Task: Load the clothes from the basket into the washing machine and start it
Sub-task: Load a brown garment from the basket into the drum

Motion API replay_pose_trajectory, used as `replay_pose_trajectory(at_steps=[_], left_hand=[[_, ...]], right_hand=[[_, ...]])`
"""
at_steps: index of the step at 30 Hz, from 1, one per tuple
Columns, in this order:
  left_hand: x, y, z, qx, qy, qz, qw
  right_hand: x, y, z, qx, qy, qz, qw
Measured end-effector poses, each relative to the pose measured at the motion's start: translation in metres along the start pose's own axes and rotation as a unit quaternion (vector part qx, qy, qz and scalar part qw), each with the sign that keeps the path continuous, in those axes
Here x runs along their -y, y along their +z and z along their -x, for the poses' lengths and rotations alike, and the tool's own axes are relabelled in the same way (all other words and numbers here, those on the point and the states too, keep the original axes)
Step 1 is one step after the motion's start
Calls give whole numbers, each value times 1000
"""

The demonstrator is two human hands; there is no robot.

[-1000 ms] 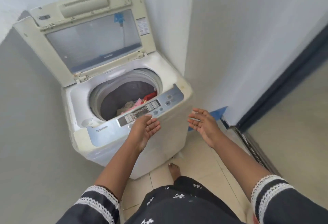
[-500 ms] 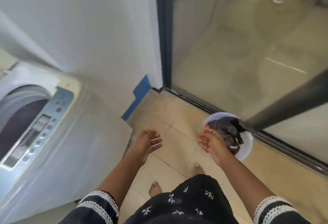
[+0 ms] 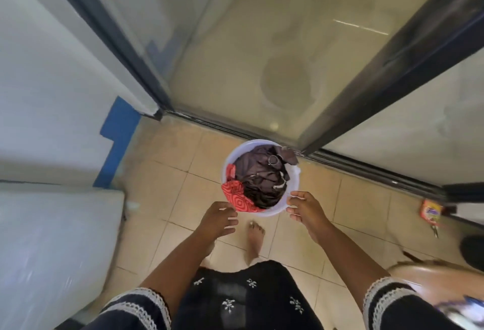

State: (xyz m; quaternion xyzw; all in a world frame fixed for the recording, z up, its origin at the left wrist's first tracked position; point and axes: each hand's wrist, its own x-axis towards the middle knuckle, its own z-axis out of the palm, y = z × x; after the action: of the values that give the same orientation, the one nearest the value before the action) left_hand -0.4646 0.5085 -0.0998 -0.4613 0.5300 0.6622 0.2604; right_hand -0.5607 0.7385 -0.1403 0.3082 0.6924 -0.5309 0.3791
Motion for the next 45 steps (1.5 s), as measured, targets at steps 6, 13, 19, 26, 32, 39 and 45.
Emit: replay_pose_trajectory(at_steps=[6,13,19,26,32,39,45], left_hand=[[-27,47,-59,20,-7,-147,989],[-72,71,-180,37,61,-297,952],[-63,75,-273,42,88,-315,944],[-26,61,-295,44,76,-318,944],[-40,51,-243,80,81,-347,931],[-72,32,-149,184,151,-569,787],[-84,12,-67,54,297,-536,789]], right_hand=[[19,-24,-73,-22,-11,177,984],[13,-12,-187,-2,-25,268,963],[1,7,-281,-61,-10,224,973],[-11,22,-312,-74,-25,208,975],[-10,54,-214,45,-126,400,907],[43,72,-64,80,-240,399,881],[110,60,53,76,-315,301,897]])
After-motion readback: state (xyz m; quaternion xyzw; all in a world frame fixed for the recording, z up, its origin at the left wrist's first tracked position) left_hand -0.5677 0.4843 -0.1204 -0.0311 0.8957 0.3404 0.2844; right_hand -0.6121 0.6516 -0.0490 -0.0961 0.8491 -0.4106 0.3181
